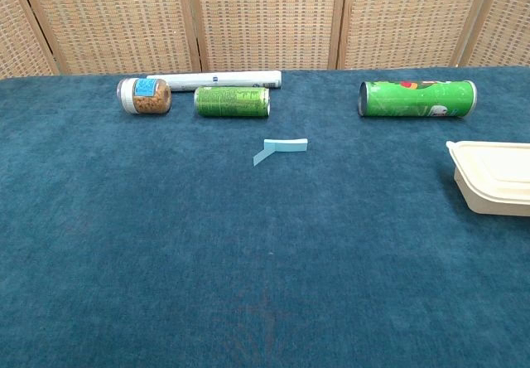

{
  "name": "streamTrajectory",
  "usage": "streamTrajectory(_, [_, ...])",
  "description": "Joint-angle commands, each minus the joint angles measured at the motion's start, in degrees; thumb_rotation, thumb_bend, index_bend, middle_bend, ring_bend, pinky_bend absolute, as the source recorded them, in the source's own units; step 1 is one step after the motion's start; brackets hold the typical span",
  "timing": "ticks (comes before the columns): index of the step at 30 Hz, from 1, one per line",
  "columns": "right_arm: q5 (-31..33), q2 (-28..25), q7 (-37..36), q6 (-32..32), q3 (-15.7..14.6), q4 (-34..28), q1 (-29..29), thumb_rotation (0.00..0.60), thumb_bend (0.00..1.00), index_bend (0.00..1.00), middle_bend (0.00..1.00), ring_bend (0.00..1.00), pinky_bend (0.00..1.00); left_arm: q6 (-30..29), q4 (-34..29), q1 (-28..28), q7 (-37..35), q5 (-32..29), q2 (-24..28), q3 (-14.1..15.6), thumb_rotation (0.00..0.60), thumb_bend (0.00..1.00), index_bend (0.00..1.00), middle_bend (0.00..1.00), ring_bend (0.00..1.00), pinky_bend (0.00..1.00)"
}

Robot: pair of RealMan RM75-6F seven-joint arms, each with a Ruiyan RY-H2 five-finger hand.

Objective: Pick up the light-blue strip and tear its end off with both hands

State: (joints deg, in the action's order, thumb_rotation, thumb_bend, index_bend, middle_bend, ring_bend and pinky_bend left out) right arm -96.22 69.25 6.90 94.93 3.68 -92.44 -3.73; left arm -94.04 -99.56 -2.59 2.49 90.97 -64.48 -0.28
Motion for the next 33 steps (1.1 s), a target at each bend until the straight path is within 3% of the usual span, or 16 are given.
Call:
streamTrajectory(1, [0.2,-0.1,0.4,-0.2,0.1,-0.2,0.0,0.6,0.0,0.07,0.0,0.0,0.0,0.1,0.0,0.0,0.0,-0.1,0.0,0.0,0.6,0.0,0.0,0.0,0.0,0.0])
streamTrajectory(8, [0.2,0.2,1.8,0.3,0.4,0.2,0.2,0.6,0.0,0.07,0.0,0.0,0.0,0.2,0.2,0.0,0.6,-0.2,-0.3,0.0,0.6,0.0,0.0,0.0,0.0,0.0])
streamTrajectory(12, [0.8,0.3,4.0,-2.8,0.9,-0.7,-1.5,0.6,0.0,0.07,0.0,0.0,0.0,0.3,0.5,0.3,0.8,-0.1,-0.5,-0.4,0.6,0.0,0.0,0.0,0.0,0.0])
streamTrajectory(19, [7.9,1.1,10.2,-21.4,7.3,-4.8,-14.3,0.6,0.0,0.07,0.0,0.0,0.0,0.8,0.3,0.8,2.1,-1.3,-1.4,-1.3,0.6,0.0,0.0,0.0,0.0,0.0])
streamTrajectory(22, [15.0,4.3,13.8,-30.3,11.9,-5.1,-21.5,0.6,0.0,0.11,0.0,0.0,0.0,1.7,0.2,1.3,3.8,-2.7,-2.0,-1.9,0.6,0.0,0.0,0.0,0.0,0.0])
streamTrajectory(26, [22.7,11.4,18.0,-36.4,16.4,-0.3,-29.7,0.6,0.0,0.25,0.0,0.0,0.0,3.1,0.6,1.9,5.0,-5.2,-2.8,-2.8,0.6,0.0,0.0,0.0,0.0,0.0])
streamTrajectory(30, [29.8,19.0,20.8,-40.9,19.1,6.7,-36.9,0.6,0.09,0.36,0.0,0.0,0.0,5.0,1.0,2.9,5.7,-8.2,-3.4,-4.1,0.6,0.01,0.0,0.0,0.0,0.0])
streamTrajectory(33, [33.7,23.2,22.5,-42.3,20.4,11.1,-40.6,0.6,0.14,0.4,0.0,0.0,0.0,6.0,1.1,3.5,6.0,-9.7,-3.5,-4.9,0.6,0.01,0.0,0.0,0.0,0.0])
